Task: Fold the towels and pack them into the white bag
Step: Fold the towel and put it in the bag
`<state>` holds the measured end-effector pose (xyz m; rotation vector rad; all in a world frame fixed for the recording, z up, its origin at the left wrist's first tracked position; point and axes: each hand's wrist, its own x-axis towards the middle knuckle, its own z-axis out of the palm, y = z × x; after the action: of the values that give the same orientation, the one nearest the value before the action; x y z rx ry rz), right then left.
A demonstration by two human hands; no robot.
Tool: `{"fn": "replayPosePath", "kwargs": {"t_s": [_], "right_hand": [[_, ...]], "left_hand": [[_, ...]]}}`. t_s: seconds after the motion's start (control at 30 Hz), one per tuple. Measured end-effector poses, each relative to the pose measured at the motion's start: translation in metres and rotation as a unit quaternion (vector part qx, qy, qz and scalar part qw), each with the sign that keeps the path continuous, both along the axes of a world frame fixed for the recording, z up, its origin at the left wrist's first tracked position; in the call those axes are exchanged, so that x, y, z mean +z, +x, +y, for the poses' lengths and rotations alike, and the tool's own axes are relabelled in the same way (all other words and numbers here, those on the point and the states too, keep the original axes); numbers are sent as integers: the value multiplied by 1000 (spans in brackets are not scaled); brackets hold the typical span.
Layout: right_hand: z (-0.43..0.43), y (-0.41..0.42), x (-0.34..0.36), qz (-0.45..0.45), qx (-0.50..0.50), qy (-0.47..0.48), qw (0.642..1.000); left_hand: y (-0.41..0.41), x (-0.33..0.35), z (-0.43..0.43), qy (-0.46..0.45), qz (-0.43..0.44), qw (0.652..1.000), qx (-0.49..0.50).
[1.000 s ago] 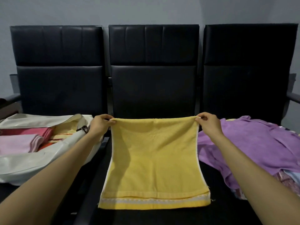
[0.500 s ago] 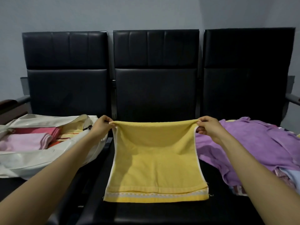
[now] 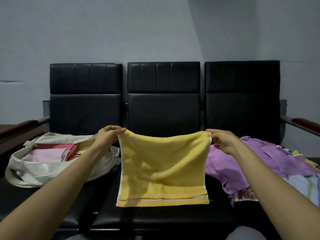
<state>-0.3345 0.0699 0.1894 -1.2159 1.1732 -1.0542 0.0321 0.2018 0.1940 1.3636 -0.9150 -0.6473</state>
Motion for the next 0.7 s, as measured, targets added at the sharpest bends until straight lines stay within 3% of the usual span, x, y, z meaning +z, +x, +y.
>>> {"fn": "replayPosePath", "kwargs": {"t_s": [0.1,0.2,0.33,0.47,0.6,0.7], "right_hand": [[19,-3,21,-86,-14,-49,995],[34,-8,40,-92,-42,-129,987],[49,-15,59,19,-70,-257,964],[68,-13,75,222,-157,-389,880],[78,-11,86,224,-210,-474,825],[85,-12,92,177,-192,-518,815]], "left_hand": [[-6,18,11,-45,-8,998,39],[-8,38,23,-70,-52,994,68],[-15,57,39,-106,-66,991,54],[-22,67,52,-142,-139,972,122],[-22,78,65,-174,-238,937,186],[-22,88,73,-189,-229,938,178]]}}
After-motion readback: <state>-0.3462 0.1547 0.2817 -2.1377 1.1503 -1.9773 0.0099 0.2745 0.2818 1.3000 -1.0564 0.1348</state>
